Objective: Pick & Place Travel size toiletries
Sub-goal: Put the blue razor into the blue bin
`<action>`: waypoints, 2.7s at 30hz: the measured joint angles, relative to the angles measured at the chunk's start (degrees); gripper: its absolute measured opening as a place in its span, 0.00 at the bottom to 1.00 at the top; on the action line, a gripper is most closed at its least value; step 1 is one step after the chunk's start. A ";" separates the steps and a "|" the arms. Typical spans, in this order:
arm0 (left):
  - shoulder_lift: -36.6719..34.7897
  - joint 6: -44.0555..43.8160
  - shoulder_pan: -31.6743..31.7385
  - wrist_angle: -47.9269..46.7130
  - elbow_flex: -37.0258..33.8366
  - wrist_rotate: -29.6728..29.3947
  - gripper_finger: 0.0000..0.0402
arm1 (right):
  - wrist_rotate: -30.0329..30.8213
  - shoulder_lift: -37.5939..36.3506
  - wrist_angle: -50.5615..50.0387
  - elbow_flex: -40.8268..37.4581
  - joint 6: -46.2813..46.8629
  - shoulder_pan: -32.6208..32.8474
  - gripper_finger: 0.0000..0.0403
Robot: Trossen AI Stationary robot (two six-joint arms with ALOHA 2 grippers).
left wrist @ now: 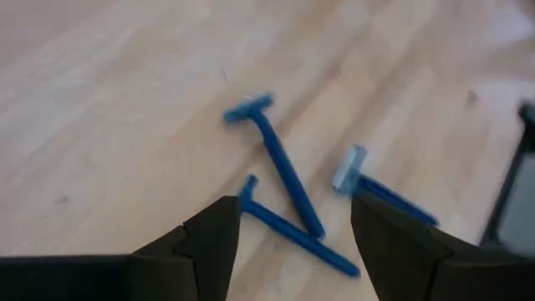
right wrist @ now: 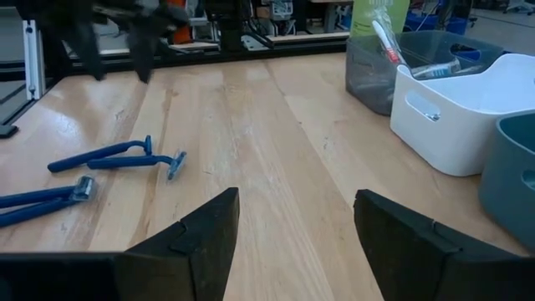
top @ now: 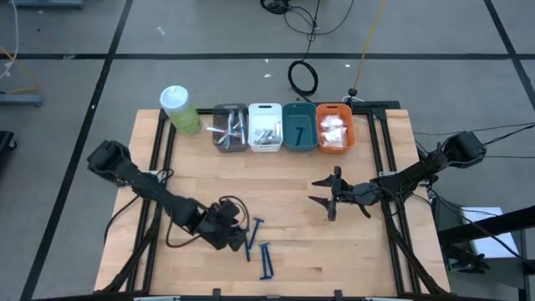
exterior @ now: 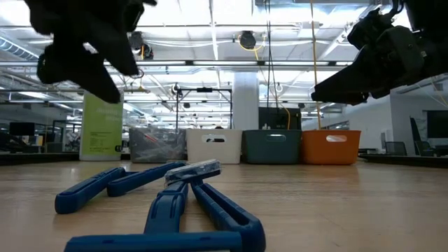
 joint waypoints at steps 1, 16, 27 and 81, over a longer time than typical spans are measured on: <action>0.77 -1.13 -0.11 1.98 -0.86 -1.09 0.56 | 0.00 0.00 -0.08 0.00 -0.01 0.00 0.56; 15.14 -7.02 3.32 9.62 -1.95 17.17 0.56 | 0.04 0.04 1.18 0.00 -0.04 -0.02 0.56; 14.01 -8.27 3.87 -1.19 -1.86 19.74 0.56 | 0.04 0.04 1.21 0.00 -0.04 -0.02 0.56; 15.50 -7.41 10.76 -14.37 2.34 9.27 0.56 | 0.04 0.04 0.83 0.02 0.78 -0.76 0.56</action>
